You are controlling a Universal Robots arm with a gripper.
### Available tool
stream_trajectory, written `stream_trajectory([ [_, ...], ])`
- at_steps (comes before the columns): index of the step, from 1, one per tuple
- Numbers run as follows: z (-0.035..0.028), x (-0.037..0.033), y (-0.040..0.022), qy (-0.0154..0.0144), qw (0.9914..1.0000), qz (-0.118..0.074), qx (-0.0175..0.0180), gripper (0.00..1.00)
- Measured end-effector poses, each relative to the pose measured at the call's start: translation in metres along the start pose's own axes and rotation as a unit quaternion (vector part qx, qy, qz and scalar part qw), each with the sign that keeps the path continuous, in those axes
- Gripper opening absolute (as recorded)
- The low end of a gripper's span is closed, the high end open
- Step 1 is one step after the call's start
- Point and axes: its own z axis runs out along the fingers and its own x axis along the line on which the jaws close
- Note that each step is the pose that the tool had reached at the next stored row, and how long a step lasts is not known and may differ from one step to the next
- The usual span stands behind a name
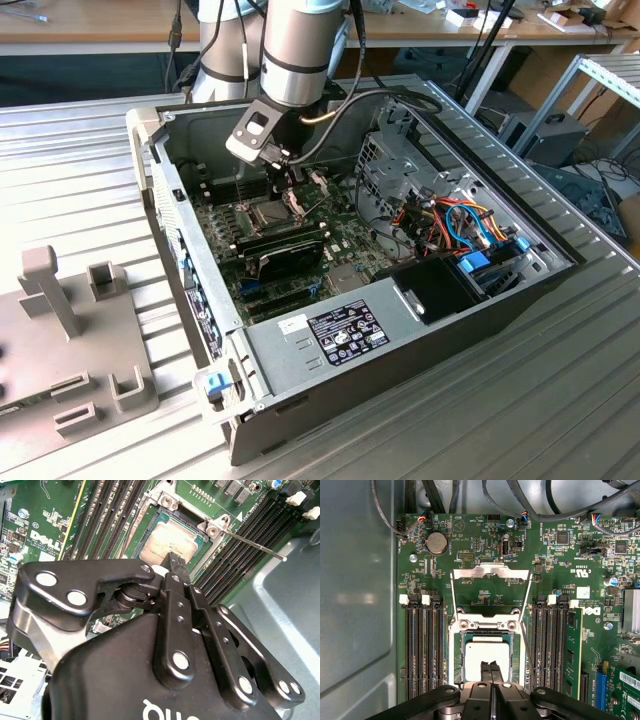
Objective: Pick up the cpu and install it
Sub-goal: 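Place the cpu into insertion slot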
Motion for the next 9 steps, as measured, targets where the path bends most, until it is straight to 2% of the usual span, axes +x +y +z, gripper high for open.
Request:
stream_trajectory([
  [9,-0.0038,0.0,0.0,0.0001,1.0,0.0,-0.0001,0.11],
])
